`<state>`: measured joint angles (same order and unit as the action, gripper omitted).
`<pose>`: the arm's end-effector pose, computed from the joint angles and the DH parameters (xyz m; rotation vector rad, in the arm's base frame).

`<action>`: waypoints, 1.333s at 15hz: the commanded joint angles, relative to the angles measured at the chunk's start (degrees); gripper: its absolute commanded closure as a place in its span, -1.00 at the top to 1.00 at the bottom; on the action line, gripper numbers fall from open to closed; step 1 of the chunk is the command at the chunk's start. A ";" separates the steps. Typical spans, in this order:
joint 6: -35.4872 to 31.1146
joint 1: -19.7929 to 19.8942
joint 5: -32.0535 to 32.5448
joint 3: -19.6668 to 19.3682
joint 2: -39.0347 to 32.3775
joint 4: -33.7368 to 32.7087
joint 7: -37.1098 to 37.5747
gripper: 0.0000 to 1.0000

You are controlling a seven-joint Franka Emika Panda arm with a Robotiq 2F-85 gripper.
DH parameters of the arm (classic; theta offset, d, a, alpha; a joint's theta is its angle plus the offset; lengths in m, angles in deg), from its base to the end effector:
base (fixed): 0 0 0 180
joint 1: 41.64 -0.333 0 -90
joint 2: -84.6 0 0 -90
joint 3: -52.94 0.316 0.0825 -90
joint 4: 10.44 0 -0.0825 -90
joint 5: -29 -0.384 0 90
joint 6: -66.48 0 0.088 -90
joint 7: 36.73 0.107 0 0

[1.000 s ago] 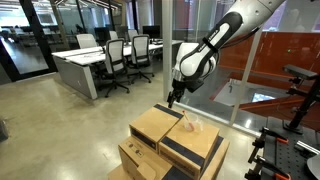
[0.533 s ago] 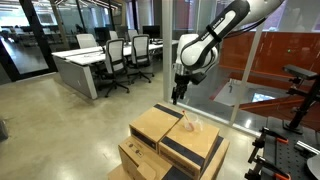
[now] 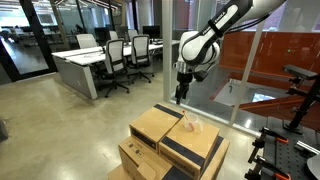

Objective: Put the marker inside the cup

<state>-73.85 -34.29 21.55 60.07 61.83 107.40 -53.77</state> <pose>0.5936 -0.0035 0.2423 -2.9988 -0.2762 -0.0238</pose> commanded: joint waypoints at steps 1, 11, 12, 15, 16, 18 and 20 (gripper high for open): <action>0.14 -0.94 -0.53 -0.92 0.08 -0.04 -0.32 1.00; 9.29 1.52 -4.83 1.09 -1.42 -2.34 -8.84 1.00; 10.71 1.55 -5.12 0.95 -1.41 -2.58 -9.87 1.00; 14.27 2.00 -6.36 0.82 -1.12 -3.27 -13.93 1.00; 11.49 0.39 -4.53 -0.52 -0.61 -1.84 -10.60 1.00; 11.66 0.45 -4.60 -0.64 -0.60 -1.88 -10.86 1.00; 11.65 0.37 -4.59 -0.63 -0.60 -1.82 -10.84 1.00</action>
<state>-62.35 -33.26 17.28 60.12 61.22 105.68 -64.42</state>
